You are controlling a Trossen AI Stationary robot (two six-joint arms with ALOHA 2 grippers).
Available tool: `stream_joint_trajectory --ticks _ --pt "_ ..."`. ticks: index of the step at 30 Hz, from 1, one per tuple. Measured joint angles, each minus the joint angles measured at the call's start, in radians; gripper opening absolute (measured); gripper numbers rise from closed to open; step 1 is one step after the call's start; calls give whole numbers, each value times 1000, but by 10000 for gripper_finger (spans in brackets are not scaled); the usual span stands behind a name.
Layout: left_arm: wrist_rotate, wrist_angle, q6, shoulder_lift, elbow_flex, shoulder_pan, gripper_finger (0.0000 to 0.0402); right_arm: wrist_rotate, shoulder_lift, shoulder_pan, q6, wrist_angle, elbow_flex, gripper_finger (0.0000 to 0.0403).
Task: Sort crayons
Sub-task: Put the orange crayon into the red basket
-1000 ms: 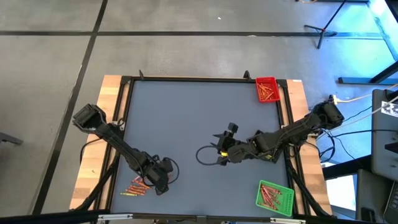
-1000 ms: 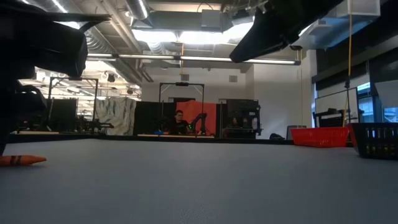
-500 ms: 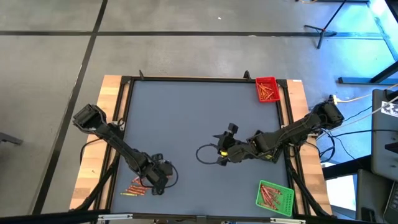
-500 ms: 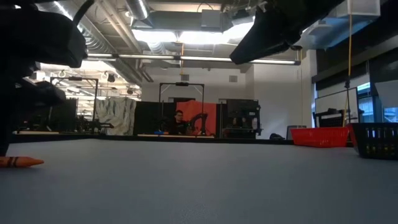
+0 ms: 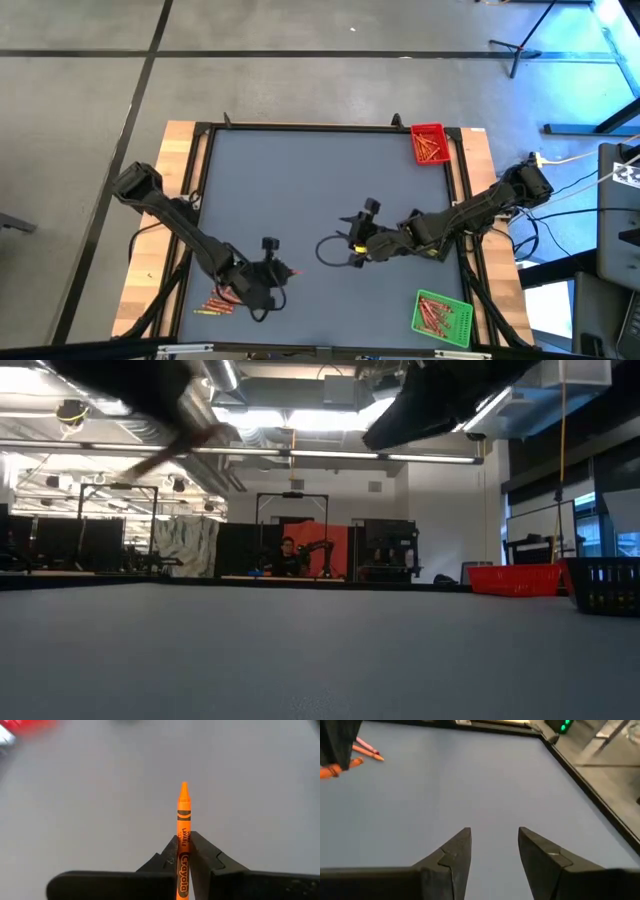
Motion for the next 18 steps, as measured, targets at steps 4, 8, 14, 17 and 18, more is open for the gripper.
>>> stream_joint_trajectory --ticks 4,8,14,17,18 --pt "-193 200 191 -22 6 -10 10 3 0 30 -83 100 0 160" --pt "-210 372 349 -21 5 -2 10 0 0 79 -208 218 0 160" --pt "-138 608 533 -22 -14 22 11 -104 24 95 -322 411 -42 160" --pt "-96 757 620 -22 -50 37 11 -213 37 84 -324 482 -49 160" --pt "-81 809 646 -22 -62 46 11 -251 48 80 -322 513 -49 160"
